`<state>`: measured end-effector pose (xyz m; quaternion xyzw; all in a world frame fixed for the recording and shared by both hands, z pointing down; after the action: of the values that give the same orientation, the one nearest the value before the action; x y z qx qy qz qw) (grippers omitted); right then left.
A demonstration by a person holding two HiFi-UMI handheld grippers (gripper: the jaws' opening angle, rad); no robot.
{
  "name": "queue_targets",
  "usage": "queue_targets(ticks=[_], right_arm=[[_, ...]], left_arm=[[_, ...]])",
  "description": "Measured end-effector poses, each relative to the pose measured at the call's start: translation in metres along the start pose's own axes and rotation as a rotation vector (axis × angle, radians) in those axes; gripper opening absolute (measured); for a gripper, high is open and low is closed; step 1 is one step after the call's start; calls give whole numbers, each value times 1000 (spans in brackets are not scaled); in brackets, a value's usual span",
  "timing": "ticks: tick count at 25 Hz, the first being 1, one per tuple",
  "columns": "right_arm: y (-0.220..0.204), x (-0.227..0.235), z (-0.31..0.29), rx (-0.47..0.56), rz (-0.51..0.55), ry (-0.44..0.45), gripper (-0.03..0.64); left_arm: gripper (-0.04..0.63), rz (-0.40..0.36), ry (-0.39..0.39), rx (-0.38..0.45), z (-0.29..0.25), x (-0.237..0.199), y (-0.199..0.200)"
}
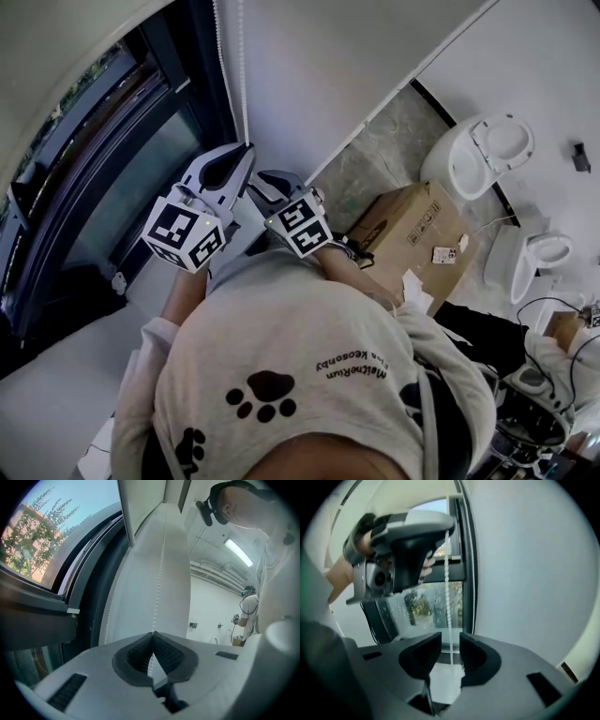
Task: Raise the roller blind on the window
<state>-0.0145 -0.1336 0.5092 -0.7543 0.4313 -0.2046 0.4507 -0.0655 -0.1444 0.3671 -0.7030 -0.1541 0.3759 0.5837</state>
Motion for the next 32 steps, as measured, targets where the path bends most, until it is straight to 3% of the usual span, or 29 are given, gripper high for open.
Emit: queue_targets(ticks=[8, 16, 21, 26, 32], right_arm=[[97, 31, 90, 252, -26, -99, 118], [220, 35, 146, 521, 92, -135, 95], [259, 37, 148, 565, 132, -140, 84], [266, 39, 145, 574, 123, -158, 25], [264, 40, 148, 584, 119, -186, 11]], left_arm=[[8, -26, 11, -11, -2, 1, -3], [9, -32, 5, -8, -2, 4, -3], [9, -29, 4, -7, -2, 8, -4], [9, -31, -4, -2, -3, 11, -6], [9, -1, -15, 9, 2, 14, -6]])
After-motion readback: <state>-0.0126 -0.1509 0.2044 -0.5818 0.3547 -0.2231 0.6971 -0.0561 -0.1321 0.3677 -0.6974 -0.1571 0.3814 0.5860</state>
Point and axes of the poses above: the fingertips, and each gripper's own axes: z backward along the fingers, x to its right, y out of its top, the point moved 4 cm from there along z, backward along the fingers, and after that the axes turned 9 degrees about z, right-handed, at the moved point
